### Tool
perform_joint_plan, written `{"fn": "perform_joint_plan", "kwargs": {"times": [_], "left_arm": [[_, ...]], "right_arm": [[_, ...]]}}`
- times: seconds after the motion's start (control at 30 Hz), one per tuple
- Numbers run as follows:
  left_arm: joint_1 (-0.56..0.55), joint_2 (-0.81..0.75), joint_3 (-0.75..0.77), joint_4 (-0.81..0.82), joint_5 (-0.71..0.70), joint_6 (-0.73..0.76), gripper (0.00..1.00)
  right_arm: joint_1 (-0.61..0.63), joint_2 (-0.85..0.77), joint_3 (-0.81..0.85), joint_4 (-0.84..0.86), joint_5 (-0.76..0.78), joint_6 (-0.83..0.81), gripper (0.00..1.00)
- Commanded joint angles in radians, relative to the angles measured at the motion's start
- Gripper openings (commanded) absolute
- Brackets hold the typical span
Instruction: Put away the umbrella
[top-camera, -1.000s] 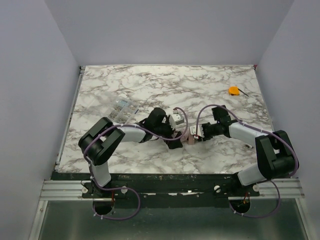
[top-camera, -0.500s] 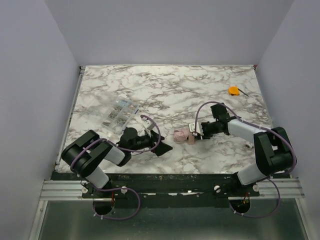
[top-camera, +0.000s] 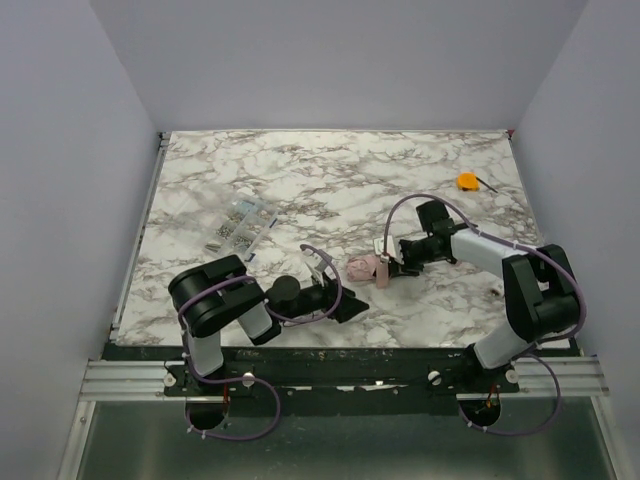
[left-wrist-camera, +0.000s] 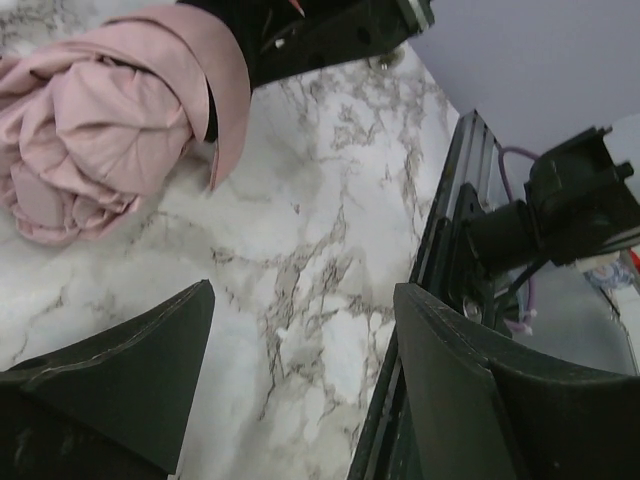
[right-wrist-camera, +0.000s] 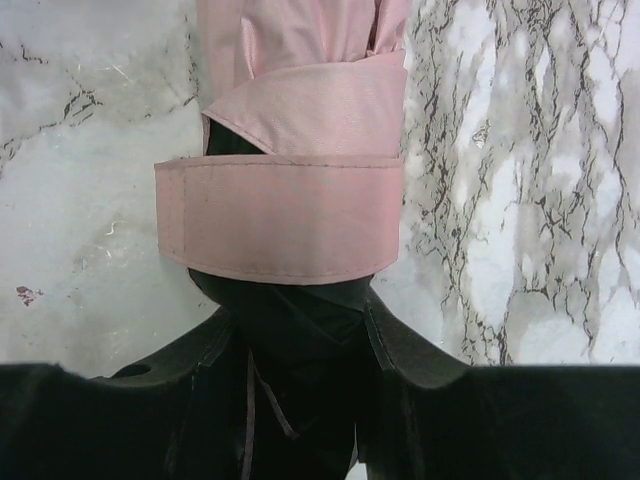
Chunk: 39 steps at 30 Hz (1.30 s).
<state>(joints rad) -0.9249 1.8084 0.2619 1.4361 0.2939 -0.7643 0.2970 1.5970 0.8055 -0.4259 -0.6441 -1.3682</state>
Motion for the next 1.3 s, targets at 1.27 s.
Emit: {"fn": "perform_joint_plan", "kwargs": {"times": [1.27], "left_arm": [[-0.028,0.278,0.349,-0.085,-0.266,-0.241,0.39]], "right_arm": [[0.036,0.27,0.104,-0.276,0.219,0.213,0.02]]}}
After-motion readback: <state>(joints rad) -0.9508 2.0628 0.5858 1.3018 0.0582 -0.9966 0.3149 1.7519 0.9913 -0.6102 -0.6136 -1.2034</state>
